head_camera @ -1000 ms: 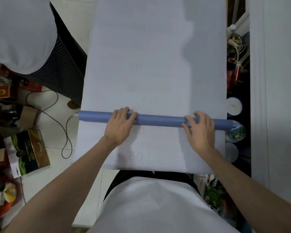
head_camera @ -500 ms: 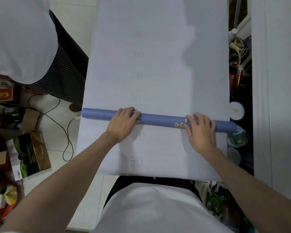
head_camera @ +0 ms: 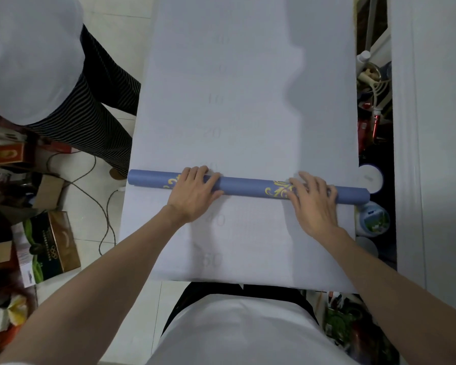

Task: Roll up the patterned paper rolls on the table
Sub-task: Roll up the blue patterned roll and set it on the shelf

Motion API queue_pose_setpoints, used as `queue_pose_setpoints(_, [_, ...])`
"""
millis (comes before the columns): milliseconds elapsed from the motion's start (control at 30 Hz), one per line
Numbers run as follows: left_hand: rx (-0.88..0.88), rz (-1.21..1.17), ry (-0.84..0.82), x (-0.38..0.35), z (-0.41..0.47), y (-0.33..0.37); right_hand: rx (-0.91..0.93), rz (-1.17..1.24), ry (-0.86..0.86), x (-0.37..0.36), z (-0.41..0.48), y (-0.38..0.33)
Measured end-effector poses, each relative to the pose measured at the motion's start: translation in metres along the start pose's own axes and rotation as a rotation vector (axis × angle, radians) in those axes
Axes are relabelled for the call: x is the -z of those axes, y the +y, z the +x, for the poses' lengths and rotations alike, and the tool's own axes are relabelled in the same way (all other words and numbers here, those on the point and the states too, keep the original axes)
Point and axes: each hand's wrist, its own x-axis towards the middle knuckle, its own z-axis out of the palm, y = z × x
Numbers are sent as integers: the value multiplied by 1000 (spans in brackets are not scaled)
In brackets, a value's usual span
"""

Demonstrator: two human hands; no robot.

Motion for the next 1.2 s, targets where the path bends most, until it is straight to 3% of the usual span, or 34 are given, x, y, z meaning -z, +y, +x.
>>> queue_pose_setpoints(167, [35, 102, 12, 3, 1, 5, 48, -59, -64, 2, 4, 2])
queue_pose_setpoints(533, [60, 56, 36, 4, 8, 3, 35, -35, -105, 4, 13, 4])
queue_pose_setpoints(633, [67, 40, -19, 5, 12, 3, 18, -29, -57, 4, 18, 6])
queue_pose_setpoints(800, [37, 10, 48, 1, 11, 2, -26, 50, 4, 1, 18, 8])
queue_pose_setpoints(1000, [102, 98, -22, 3, 22, 4, 17, 5, -36, -1, 22, 14])
queue_pose_setpoints(1200, [-7, 36, 127, -2, 22, -3, 28, 7, 24, 0, 33, 23])
